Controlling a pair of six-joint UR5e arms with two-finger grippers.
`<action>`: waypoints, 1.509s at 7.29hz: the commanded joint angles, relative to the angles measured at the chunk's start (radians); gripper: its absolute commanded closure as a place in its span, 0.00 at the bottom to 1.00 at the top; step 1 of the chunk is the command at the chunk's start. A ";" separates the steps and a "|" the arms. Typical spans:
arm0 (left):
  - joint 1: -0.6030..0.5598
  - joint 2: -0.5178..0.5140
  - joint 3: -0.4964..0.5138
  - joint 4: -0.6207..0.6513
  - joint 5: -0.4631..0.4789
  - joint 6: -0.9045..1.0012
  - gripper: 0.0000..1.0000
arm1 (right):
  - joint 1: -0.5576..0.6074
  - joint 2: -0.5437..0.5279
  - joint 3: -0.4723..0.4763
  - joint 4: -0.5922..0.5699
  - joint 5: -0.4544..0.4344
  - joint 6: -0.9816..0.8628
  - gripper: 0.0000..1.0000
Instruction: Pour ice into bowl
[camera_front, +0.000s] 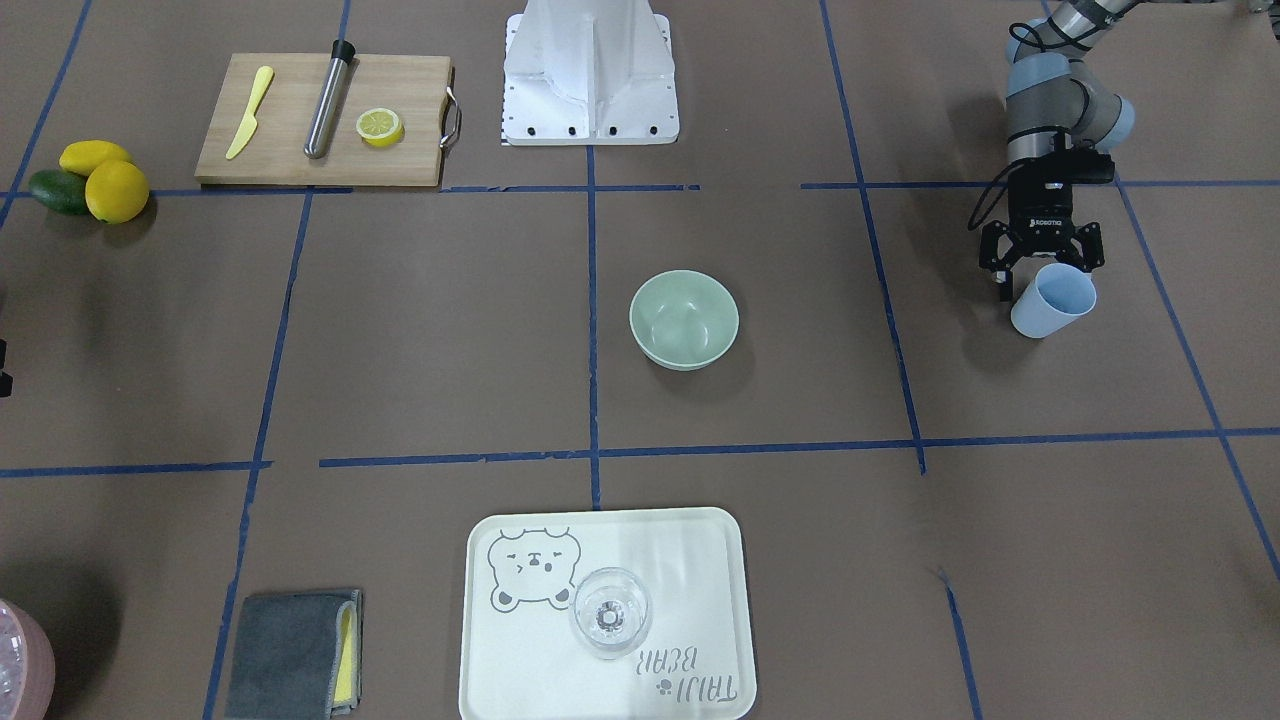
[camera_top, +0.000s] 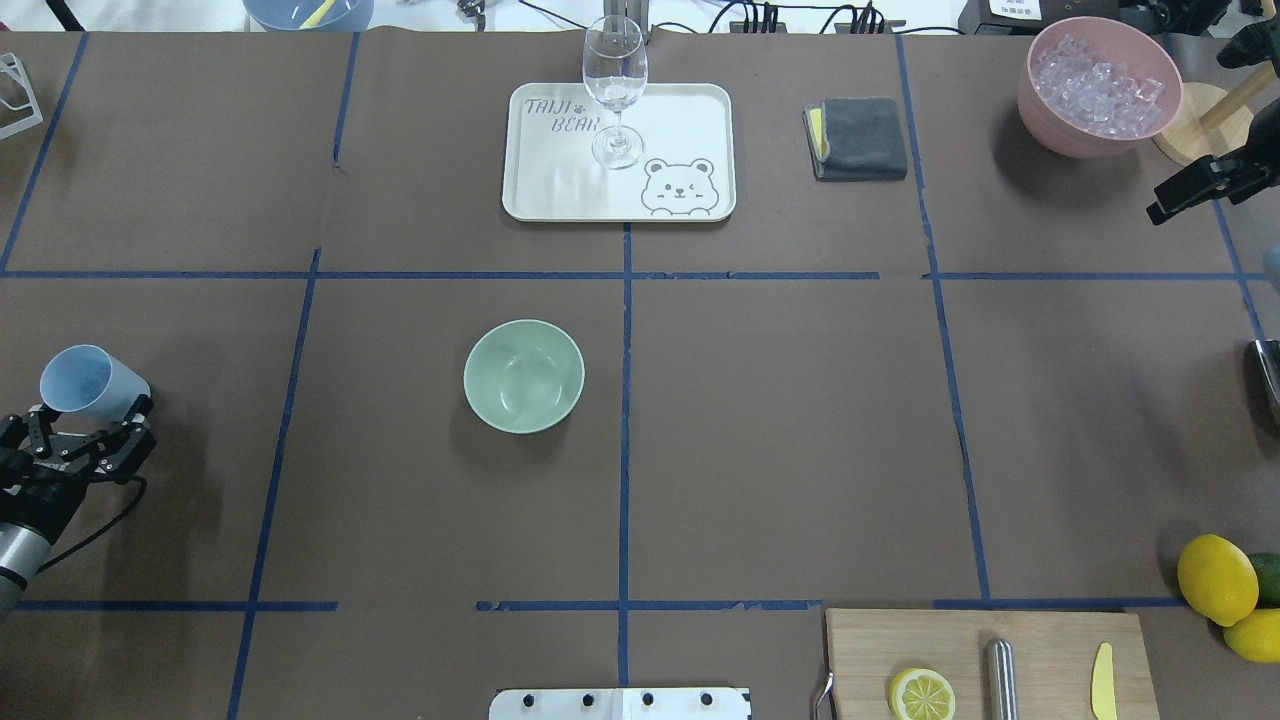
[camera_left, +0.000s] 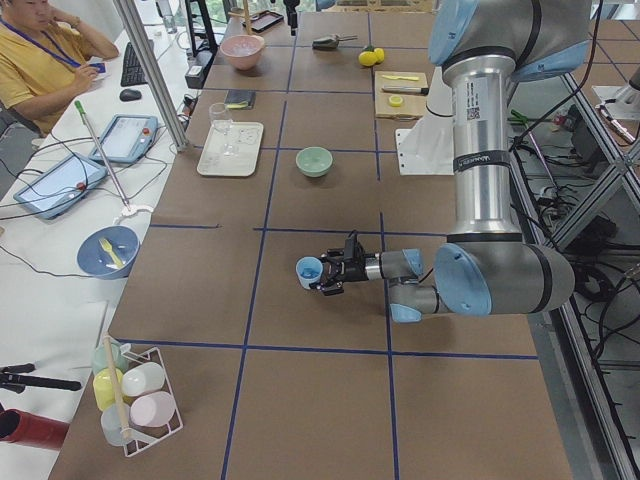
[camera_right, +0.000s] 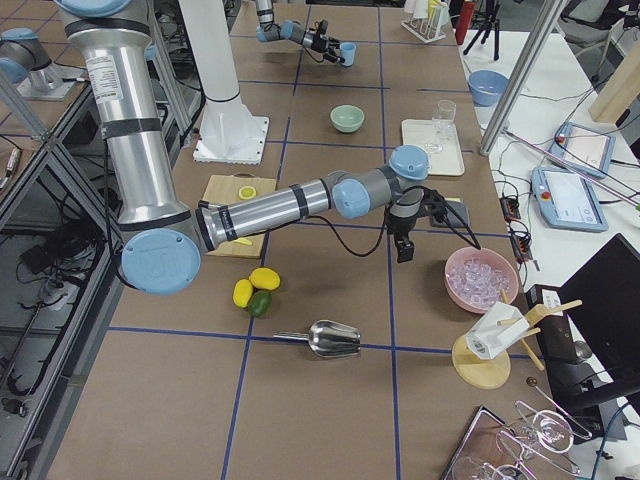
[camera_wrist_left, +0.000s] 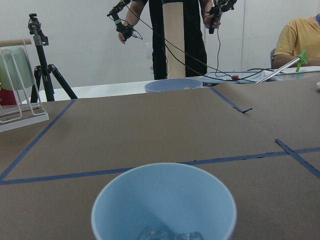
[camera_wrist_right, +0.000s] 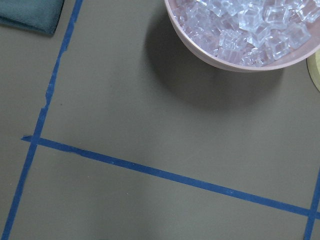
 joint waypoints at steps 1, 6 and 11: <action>-0.017 -0.001 0.002 -0.003 -0.029 -0.006 0.02 | 0.003 0.000 0.000 -0.001 0.000 -0.001 0.00; -0.092 -0.025 0.004 -0.003 -0.051 -0.009 0.03 | 0.009 0.000 0.000 0.001 0.000 -0.004 0.00; -0.090 -0.048 0.030 -0.004 -0.051 -0.007 0.53 | 0.017 0.000 0.000 -0.001 0.000 -0.004 0.00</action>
